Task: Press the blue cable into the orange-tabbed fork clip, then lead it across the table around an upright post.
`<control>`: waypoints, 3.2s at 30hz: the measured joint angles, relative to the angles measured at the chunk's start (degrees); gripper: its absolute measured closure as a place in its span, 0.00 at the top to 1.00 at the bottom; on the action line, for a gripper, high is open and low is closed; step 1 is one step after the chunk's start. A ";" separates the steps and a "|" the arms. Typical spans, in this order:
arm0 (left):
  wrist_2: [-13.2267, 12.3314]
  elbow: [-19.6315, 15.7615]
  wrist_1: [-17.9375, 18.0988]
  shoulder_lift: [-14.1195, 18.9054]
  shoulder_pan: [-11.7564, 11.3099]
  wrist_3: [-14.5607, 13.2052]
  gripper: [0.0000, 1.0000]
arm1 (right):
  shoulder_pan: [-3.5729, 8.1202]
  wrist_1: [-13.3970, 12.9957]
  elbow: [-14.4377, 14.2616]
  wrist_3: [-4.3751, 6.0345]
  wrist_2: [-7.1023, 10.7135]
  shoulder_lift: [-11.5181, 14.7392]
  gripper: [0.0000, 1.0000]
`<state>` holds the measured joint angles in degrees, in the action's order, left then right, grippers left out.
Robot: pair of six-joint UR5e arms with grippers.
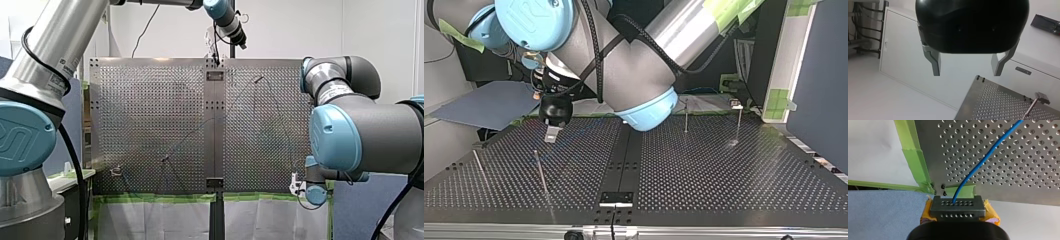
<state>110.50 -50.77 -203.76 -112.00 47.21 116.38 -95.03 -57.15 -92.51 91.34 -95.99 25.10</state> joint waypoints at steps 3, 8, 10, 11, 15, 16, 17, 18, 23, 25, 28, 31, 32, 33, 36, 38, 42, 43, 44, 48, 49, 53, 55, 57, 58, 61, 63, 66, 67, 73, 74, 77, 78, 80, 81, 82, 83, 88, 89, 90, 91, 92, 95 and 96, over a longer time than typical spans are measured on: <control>-0.01 -0.02 0.50 -0.19 0.21 -0.80 1.00 | -0.01 0.01 0.00 0.00 0.00 0.00 0.00; -0.38 -0.03 1.33 -1.18 0.84 -1.54 1.00 | -0.02 0.01 0.00 0.00 0.00 0.00 0.00; -0.56 -0.05 1.75 -2.05 1.18 -1.65 1.00 | -0.01 0.01 0.00 0.00 0.00 0.01 0.00; -0.60 -0.07 1.93 -2.57 1.34 -1.68 1.00 | -0.01 0.01 0.00 0.00 0.00 0.01 0.00; -0.31 -0.49 2.16 -3.34 1.60 -1.74 1.00 | 0.08 0.01 0.00 0.00 0.00 0.01 0.00; -0.24 -0.76 2.20 -3.40 1.63 -1.76 1.00 | 0.10 0.01 0.00 0.00 0.00 0.01 0.00; -0.18 -1.26 2.31 -3.45 1.65 -1.75 1.00 | 0.12 0.01 0.00 0.00 0.00 0.01 0.00; -0.19 -1.69 2.47 -3.47 1.66 -1.72 1.00 | 0.12 0.01 0.00 0.02 0.00 0.01 0.00; -0.13 -3.83 4.13 -3.45 1.64 -0.94 1.00 | 0.15 0.03 0.00 0.15 0.12 0.01 0.00; -0.12 -4.12 4.47 -3.45 1.62 -0.78 1.00 | 0.15 0.08 0.00 0.16 0.15 0.01 0.00; -0.13 -4.29 4.68 -3.49 1.61 -0.67 1.00 | 0.15 0.26 0.00 0.16 0.17 0.01 0.00; -0.13 -4.32 4.68 -3.47 1.56 -0.65 1.00 | 0.15 0.44 0.00 0.12 0.17 0.01 0.00; -0.13 -4.34 4.66 -3.49 1.54 -0.64 1.00 | 0.15 0.47 0.00 0.11 0.18 0.01 0.00; -0.14 -4.35 4.64 -3.49 1.53 -0.64 1.00 | 0.15 0.49 0.00 0.10 0.18 0.01 0.00; -0.13 -4.35 4.60 -3.46 1.51 -0.64 1.00 | 0.15 0.51 0.01 0.09 0.17 0.01 0.00; -0.10 -4.35 4.59 -3.47 1.48 -0.64 1.00 | 0.15 0.51 0.01 0.09 0.18 0.01 0.00; 0.06 -4.35 4.49 -3.46 1.46 -0.59 1.00 | 0.15 0.49 0.00 0.09 0.18 0.01 0.00; 0.19 -4.35 4.44 -3.46 1.46 -0.58 1.00 | 0.15 0.49 0.01 0.09 0.18 0.01 0.00; 0.42 -4.34 4.40 -3.46 1.47 -0.59 1.00 | 0.15 0.50 0.01 0.09 0.18 0.01 0.00; 1.98 -4.33 4.18 -3.44 1.46 -0.59 1.00 | 0.15 0.52 0.01 0.09 0.18 0.01 0.00; 2.47 -4.33 4.08 -3.44 1.46 -0.60 1.00 | 0.15 0.53 0.00 0.09 0.18 0.00 0.00; 4.99 -4.32 3.75 -3.43 1.45 -0.62 1.00 | 0.18 0.54 0.00 0.09 0.18 0.00 0.00; 5.99 -4.32 3.68 -3.43 1.52 -0.66 1.00 | 0.17 0.52 0.00 0.09 0.18 0.00 0.00; 7.22 -4.32 3.63 -3.43 1.60 -0.70 1.00 | 0.17 0.52 0.01 0.09 0.18 0.00 0.00; 7.75 -4.32 3.59 -3.43 1.63 -0.70 1.00 | 0.17 0.52 0.00 0.10 0.18 0.00 0.00; 9.54 -4.32 3.40 -3.43 1.66 -0.75 1.00 | 0.16 0.51 -0.02 0.10 0.17 -0.01 0.00; 10.71 -4.33 3.31 -3.38 1.67 -0.85 1.00 | 0.15 0.52 -0.02 0.09 0.18 0.00 0.00; 12.24 -4.33 3.18 -3.39 1.71 -1.45 1.00 | 0.15 0.53 -0.01 0.09 0.22 0.00 0.00; 12.71 -4.33 3.15 -3.37 1.73 -1.72 1.00 | 0.15 0.53 -0.01 0.09 0.26 0.00 0.00; 13.91 -4.33 3.97 -3.41 2.16 -3.97 1.00 | 0.15 0.54 0.00 0.09 0.34 0.00 0.00; 13.53 -4.34 4.45 -3.42 2.29 -4.54 1.00 | 0.15 0.54 0.00 0.08 0.35 0.00 0.00; 12.18 -4.35 5.57 -3.42 2.69 -6.12 1.00 | 0.15 0.54 0.00 0.09 0.35 0.01 0.00; 11.73 -4.36 5.98 -3.42 2.83 -6.60 1.00 | 0.15 0.54 0.00 0.09 0.35 0.01 0.00; 10.54 -4.38 7.06 -3.42 3.11 -7.81 1.00 | 0.15 0.54 -0.01 0.09 0.35 0.01 0.00; 10.00 -4.38 7.58 -3.42 3.23 -8.36 1.00 | 0.15 0.54 0.00 0.09 0.35 0.01 0.00; 9.48 -4.44 8.13 -3.43 3.33 -8.90 1.00 | 0.15 0.56 0.00 0.09 0.35 0.01 0.00; 8.77 -4.58 8.79 -3.45 3.44 -9.61 1.00 | 0.15 0.58 0.00 0.09 0.36 0.01 0.00; 6.03 -6.36 11.55 -3.49 3.32 -12.36 1.00 | 0.15 0.81 0.00 0.04 0.35 0.01 0.00; 5.37 -6.97 12.18 -3.50 3.15 -13.01 1.00 | 0.14 0.83 0.00 0.03 0.35 0.01 0.00; 4.87 -7.45 12.68 -3.56 3.02 -13.51 1.00 | 0.13 0.85 0.00 0.02 0.36 0.01 0.00; 4.43 -7.93 13.22 -3.69 2.89 -14.03 1.00 | 0.10 0.87 0.00 0.01 0.35 0.01 0.00; 3.97 -8.61 13.90 -3.92 2.71 -14.72 1.00 | 0.09 0.87 0.00 0.01 0.35 0.01 0.00; 3.45 -9.87 15.57 -4.81 2.20 -16.40 1.00 | 0.04 0.92 0.00 -0.02 0.36 0.01 0.00; 3.40 -10.07 16.02 -5.11 2.04 -16.86 1.00 | 0.04 0.96 0.00 -0.02 0.35 0.01 0.00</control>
<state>113.90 -60.84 -187.74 -117.11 49.24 99.52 -94.99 -56.20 -92.51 91.32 -95.64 25.11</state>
